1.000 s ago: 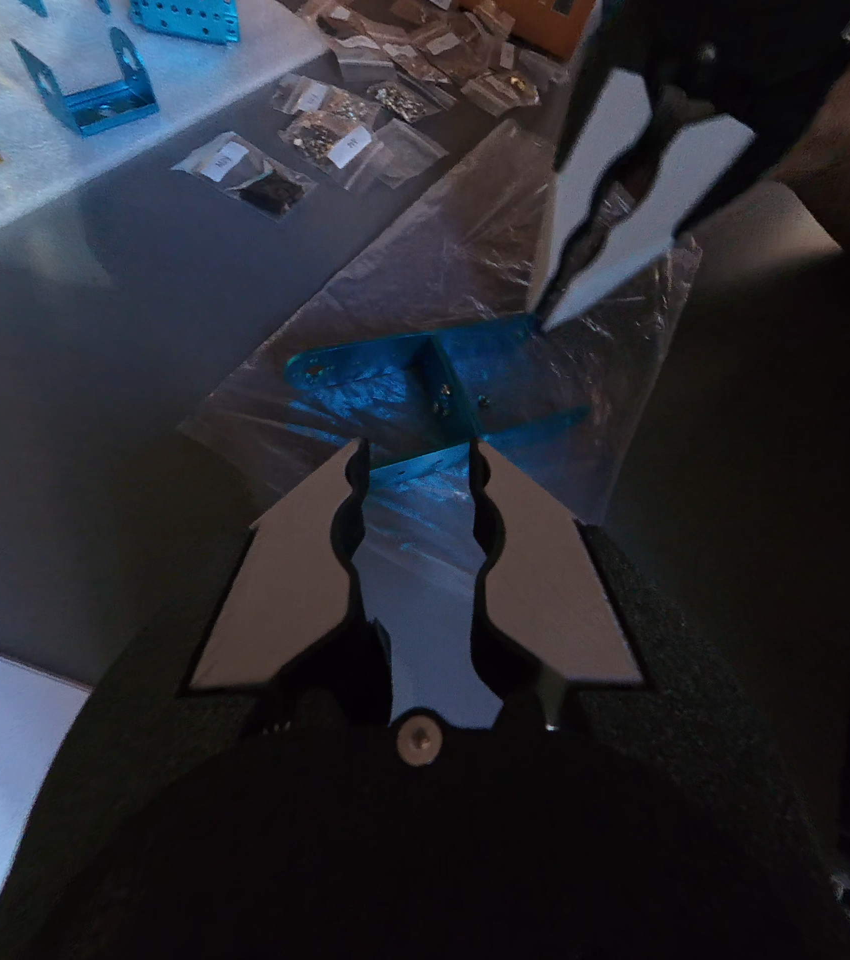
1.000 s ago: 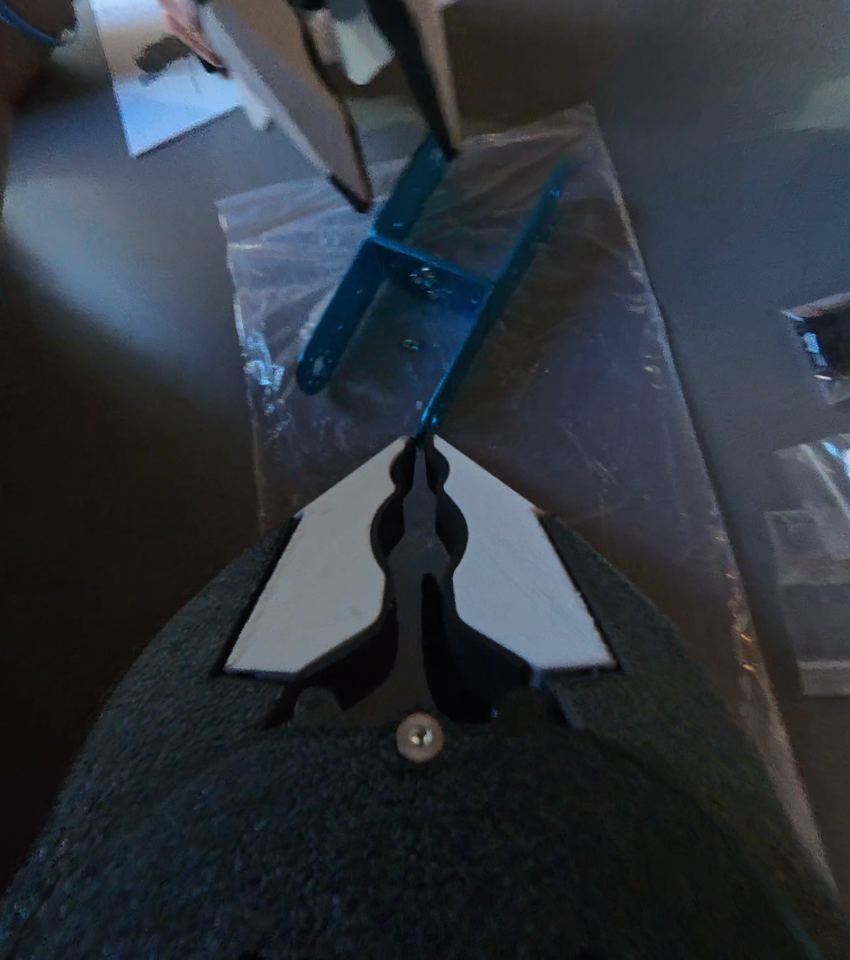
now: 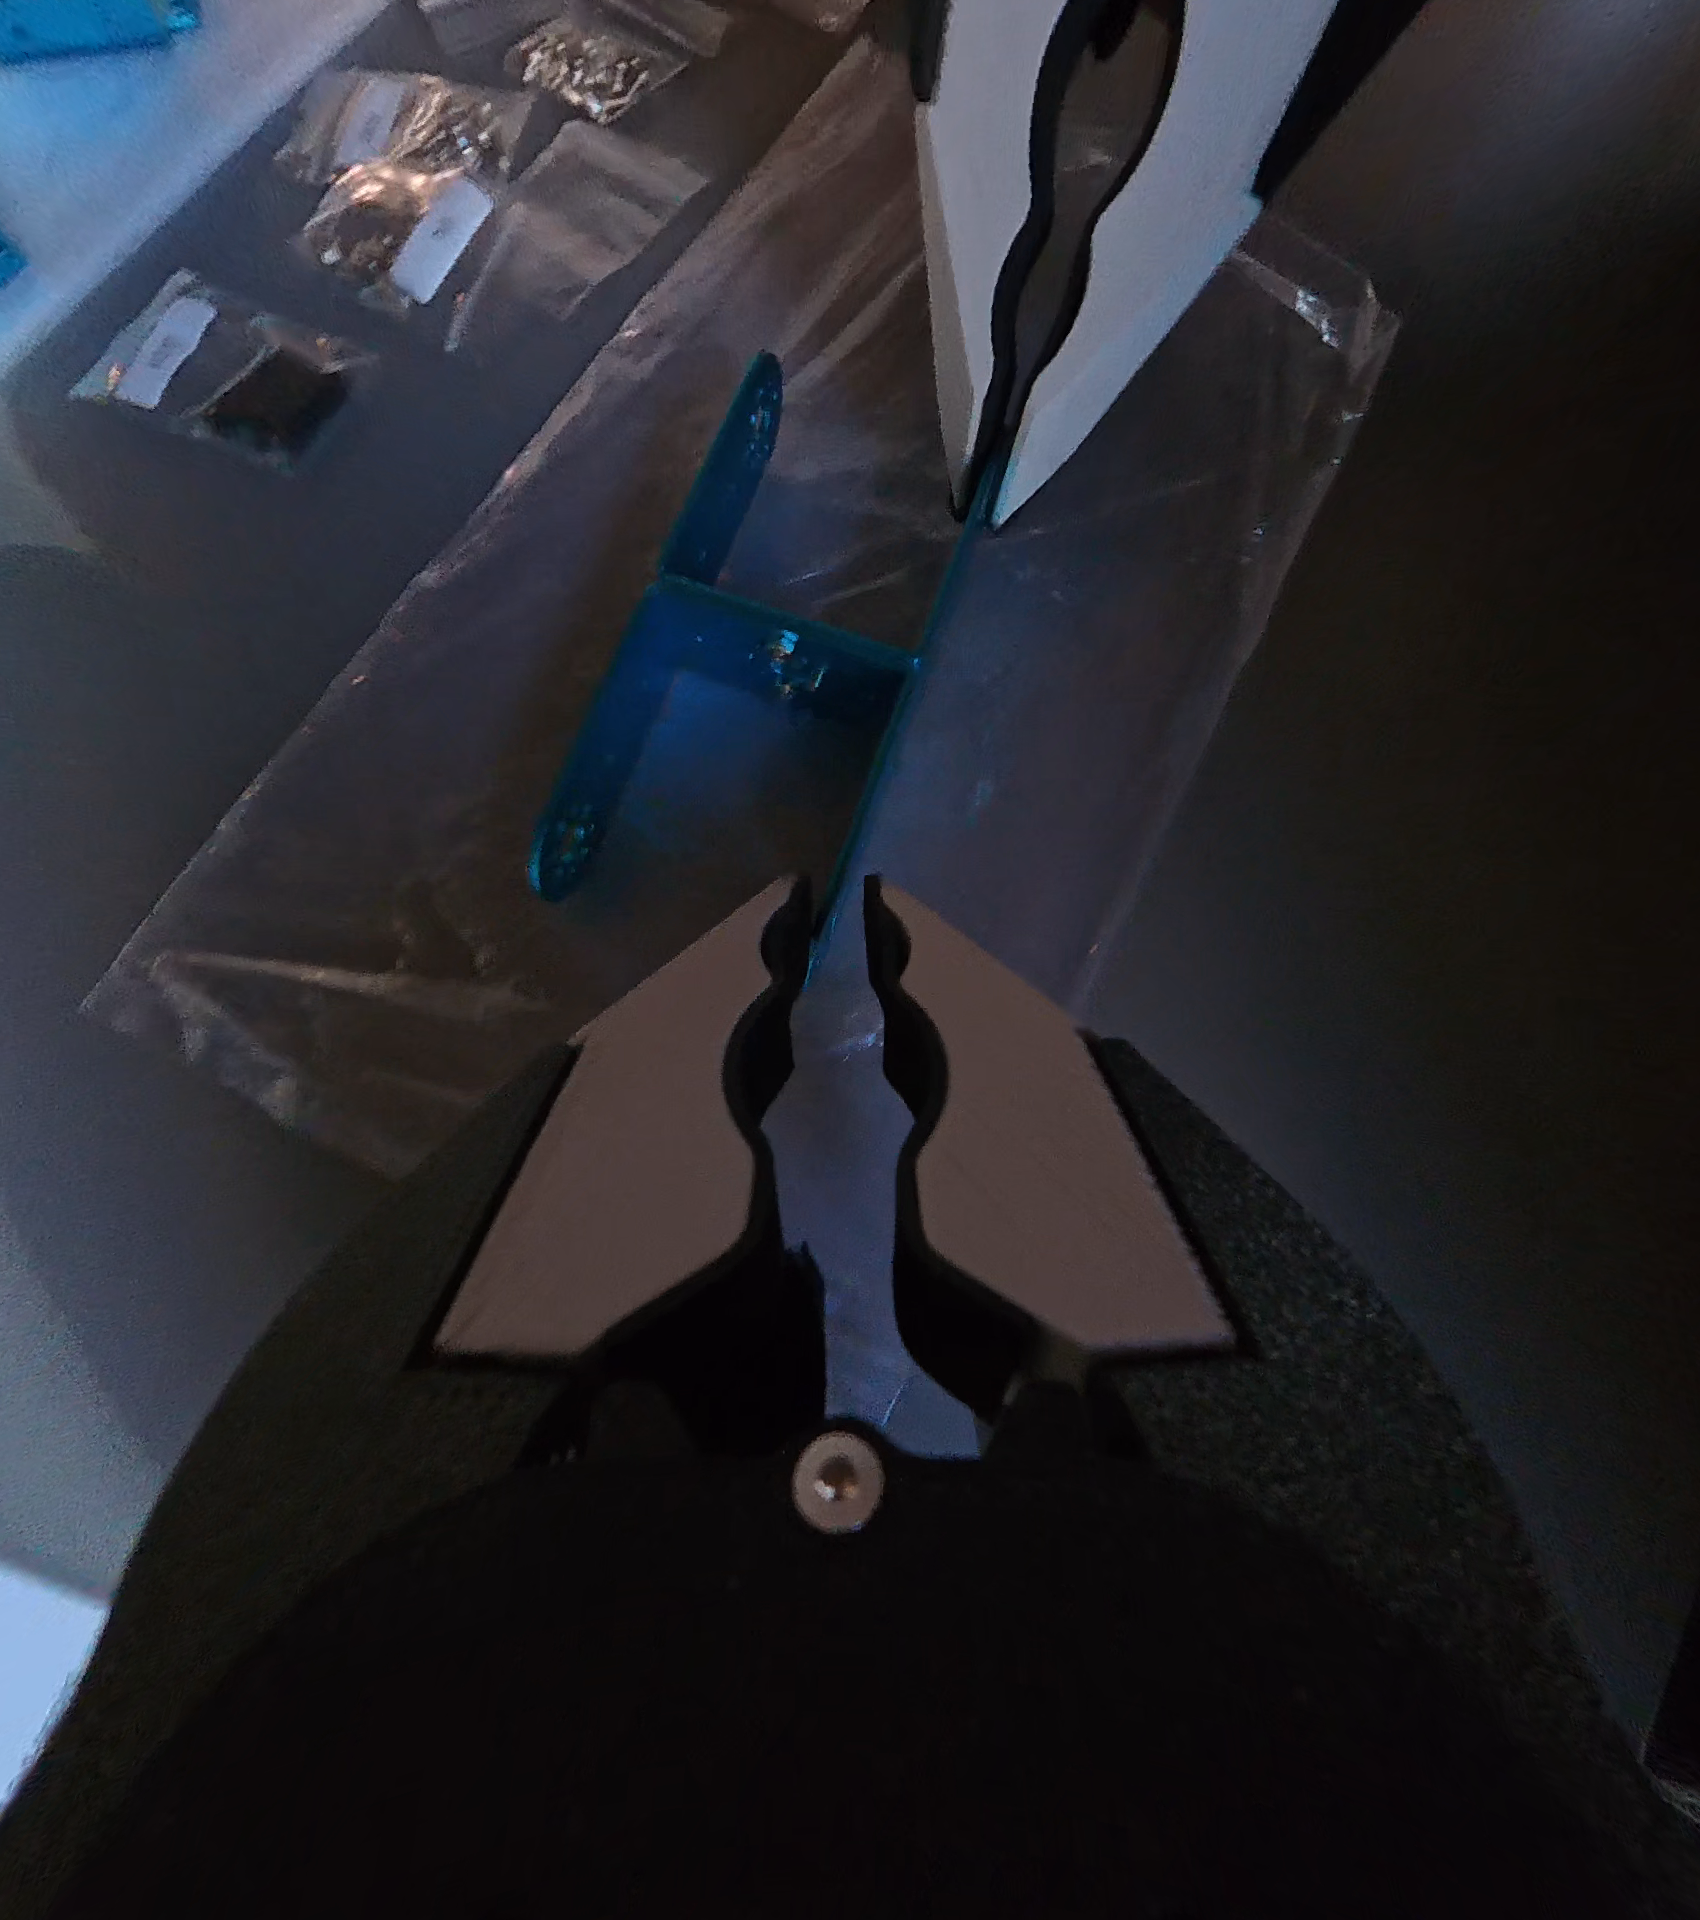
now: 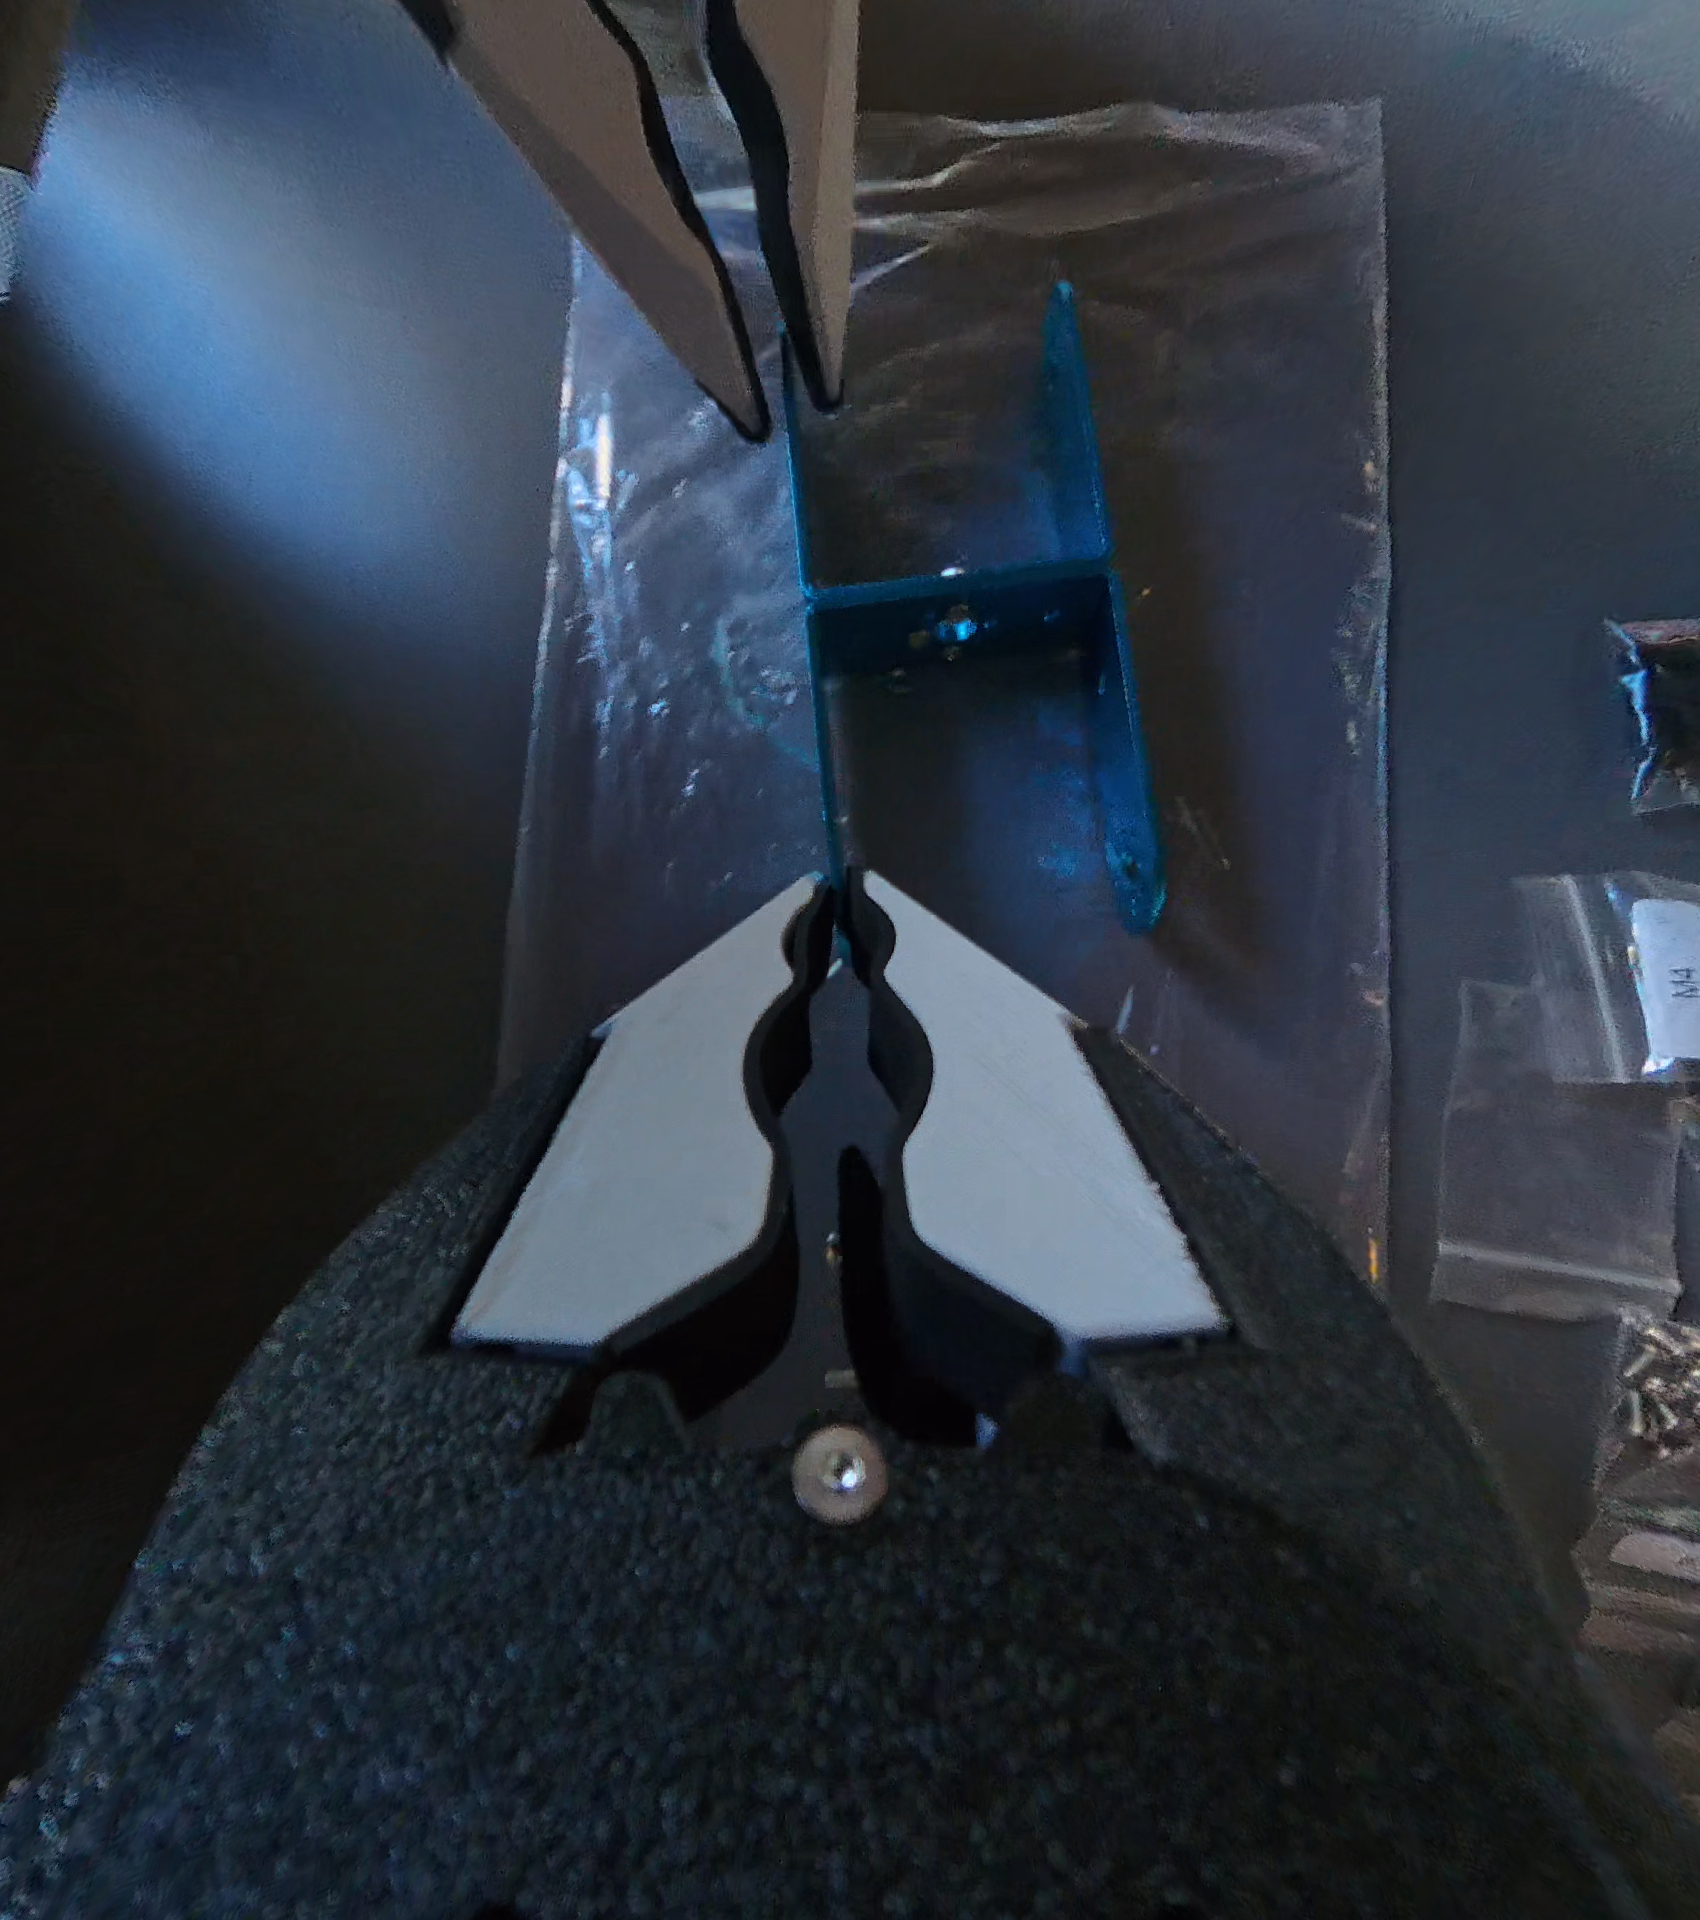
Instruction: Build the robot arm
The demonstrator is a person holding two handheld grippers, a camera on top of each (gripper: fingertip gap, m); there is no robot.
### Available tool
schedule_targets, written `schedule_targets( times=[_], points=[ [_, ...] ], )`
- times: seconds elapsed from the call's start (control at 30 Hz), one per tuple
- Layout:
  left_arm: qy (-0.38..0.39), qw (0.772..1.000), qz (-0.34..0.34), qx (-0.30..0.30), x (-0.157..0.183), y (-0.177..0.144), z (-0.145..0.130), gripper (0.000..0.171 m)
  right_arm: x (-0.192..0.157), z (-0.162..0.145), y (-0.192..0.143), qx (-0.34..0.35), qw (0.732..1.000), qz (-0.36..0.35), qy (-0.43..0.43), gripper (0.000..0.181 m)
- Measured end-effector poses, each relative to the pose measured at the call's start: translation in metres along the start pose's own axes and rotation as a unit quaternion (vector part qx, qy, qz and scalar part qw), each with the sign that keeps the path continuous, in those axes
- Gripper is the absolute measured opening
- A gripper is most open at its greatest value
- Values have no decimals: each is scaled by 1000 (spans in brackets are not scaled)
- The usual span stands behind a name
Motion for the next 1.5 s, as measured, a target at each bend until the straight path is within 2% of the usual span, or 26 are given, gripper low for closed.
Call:
schedule_targets(
  times=[0.17,0.23,0.3,0.37,0.5,0.6,0.7,0.83,1.1,1.17,1.23,1.3,1.33,1.37,1.43,1.5],
  points=[
    [12,1000,15,-25,10,12,3,9,-5,-7,4,20,1000,6,-14,1],
    [8,999,17,-34,12,11,0,8,-6,-3,9,20,1000,11,-13,1],
    [7,999,19,-45,15,7,-5,5,-7,1,11,20,999,31,-8,15],
    [0,998,26,-49,15,3,-9,5,-4,9,8,38,997,65,0,20],
    [-8,998,35,-43,16,-1,-17,6,16,24,9,54,997,57,8,21],
    [-13,999,36,-27,18,-2,-19,6,14,30,25,13,998,56,-25,21],
    [-21,999,45,-11,20,-5,-22,7,9,34,36,-13,997,26,-73,17],
    [-38,998,39,26,23,-7,-26,9,9,37,40,-33,996,53,-68,10],
    [-46,997,53,33,26,-12,-28,10,7,40,40,-34,995,39,-87,4],
    [-52,996,51,59,25,-16,-25,11,8,38,38,-19,996,36,-81,4],
    [-67,990,47,111,23,-23,-20,14,8,39,31,14,997,29,-70,4],
    [-112,973,14,201,18,-32,-14,16,9,45,20,74,995,15,-62,4],
    [-145,956,-22,253,13,-37,-11,18,8,49,14,116,992,16,-56,4],
    [-175,932,-70,310,10,-42,-9,21,7,55,8,163,985,22,-44,4],
    [-211,863,-174,424,5,-49,-4,22,4,67,-3,248,967,50,-11,4],
    [-228,798,-271,487,4,-51,-1,21,2,78,-12,314,946,74,12,4]
  ],
)
Point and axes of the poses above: each gripper's, where its closed fingertips meet, y out along the fingers, z out of its top, x = y × z across the jaws, the point moved 10 cm from there along -y, back along the fingers, and after that the axes turned 15 degrees about -z, right-handed, at the moved point
